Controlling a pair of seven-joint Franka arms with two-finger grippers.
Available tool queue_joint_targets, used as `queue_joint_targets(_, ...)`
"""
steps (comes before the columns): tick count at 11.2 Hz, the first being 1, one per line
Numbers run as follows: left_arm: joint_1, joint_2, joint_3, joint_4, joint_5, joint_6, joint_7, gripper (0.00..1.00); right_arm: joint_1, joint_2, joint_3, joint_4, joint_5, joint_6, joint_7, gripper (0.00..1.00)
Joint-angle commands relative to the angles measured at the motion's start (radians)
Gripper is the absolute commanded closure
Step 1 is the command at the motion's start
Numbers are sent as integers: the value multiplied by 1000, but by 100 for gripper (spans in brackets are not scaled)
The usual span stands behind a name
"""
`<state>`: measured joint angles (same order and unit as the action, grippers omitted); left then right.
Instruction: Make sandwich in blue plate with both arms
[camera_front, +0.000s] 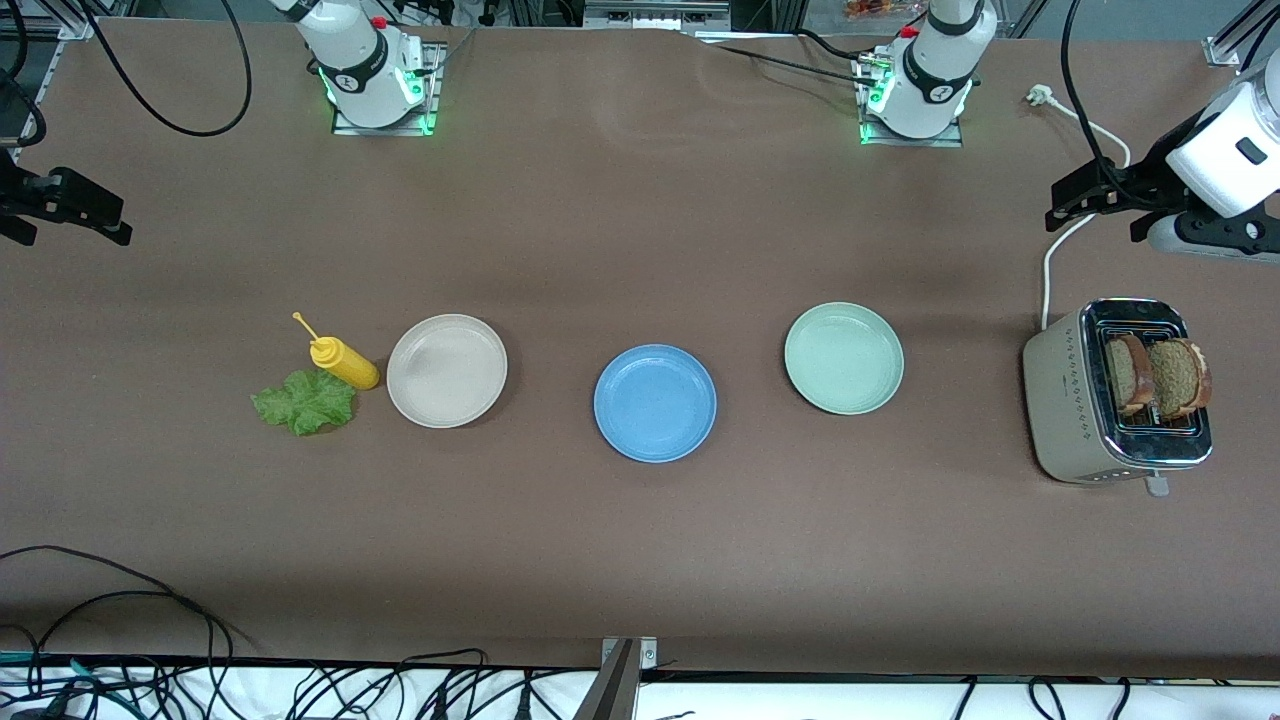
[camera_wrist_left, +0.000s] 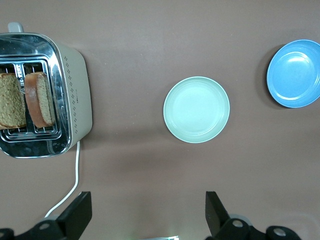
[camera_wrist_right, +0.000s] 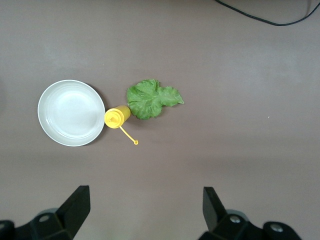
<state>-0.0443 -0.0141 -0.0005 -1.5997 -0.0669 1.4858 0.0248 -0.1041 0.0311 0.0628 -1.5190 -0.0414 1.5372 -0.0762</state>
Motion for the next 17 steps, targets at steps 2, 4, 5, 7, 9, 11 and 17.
queue_joint_targets(2,-6,22,8,12,35,-12,18,0,3,0,3,20,-5,-12,6,0)
queue_joint_targets(4,-6,28,8,12,71,-10,20,0,4,0,5,20,-6,-11,4,0)
queue_joint_targets(5,-8,29,8,12,81,-9,20,0,4,0,3,20,-11,-9,3,0)
queue_joint_targets(7,-5,34,10,12,93,20,20,0,3,0,2,20,-12,-5,1,0)
queue_joint_targets(9,1,36,11,11,93,31,21,0,3,0,3,20,-12,-3,3,0)
queue_joint_targets(11,0,36,17,11,93,31,21,0,3,0,3,20,-12,-3,3,0)
queue_joint_targets(17,0,37,19,11,85,33,21,0,4,0,3,22,-11,-2,3,0)
